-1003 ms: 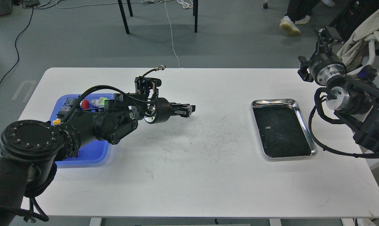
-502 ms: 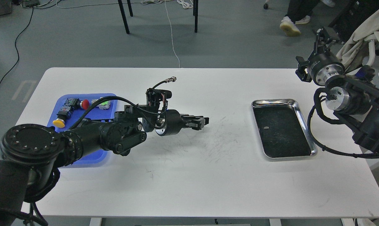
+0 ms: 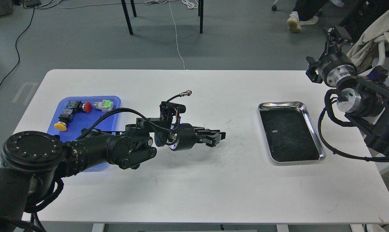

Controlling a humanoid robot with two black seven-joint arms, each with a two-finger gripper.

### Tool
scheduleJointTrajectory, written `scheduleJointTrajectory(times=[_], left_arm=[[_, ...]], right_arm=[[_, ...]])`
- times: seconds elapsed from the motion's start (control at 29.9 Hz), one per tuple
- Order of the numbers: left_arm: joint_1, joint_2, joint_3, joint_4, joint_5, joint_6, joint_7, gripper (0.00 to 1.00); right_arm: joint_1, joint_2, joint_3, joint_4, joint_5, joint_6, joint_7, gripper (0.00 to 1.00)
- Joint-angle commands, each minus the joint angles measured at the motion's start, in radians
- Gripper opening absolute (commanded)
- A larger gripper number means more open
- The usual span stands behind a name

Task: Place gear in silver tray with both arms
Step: 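Extend the left arm and release the gear onto the table center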

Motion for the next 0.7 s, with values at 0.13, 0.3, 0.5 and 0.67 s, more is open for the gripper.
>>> scheduleJointTrajectory(times=[0.13, 0.3, 0.5, 0.67], left_arm=[[0.026, 0.0, -0.006, -0.039, 0.006, 0.03, 0.0, 0.05], [0.027, 0.0, -0.017, -0.047, 0.008, 0.044, 0.0, 0.05], [0.029, 0.0, -0.023, -0.047, 0.006, 0.045, 0.0, 0.07], [0.035, 0.0, -0.028, -0.048, 0.002, 0.045, 0.0, 0.13]], right_arm=[[-0.001, 0.004, -0.002, -0.001, -0.001, 0.0, 0.0, 0.99], [-0.001, 0.002, -0.002, -0.001, -0.001, 0.0, 0.0, 0.99], [0.001, 0.004, -0.002, -0.001, -0.001, -0.002, -0.008, 0.99], [0.001, 0.007, -0.003, -0.002, -0.003, -0.006, -0.009, 0.99]])
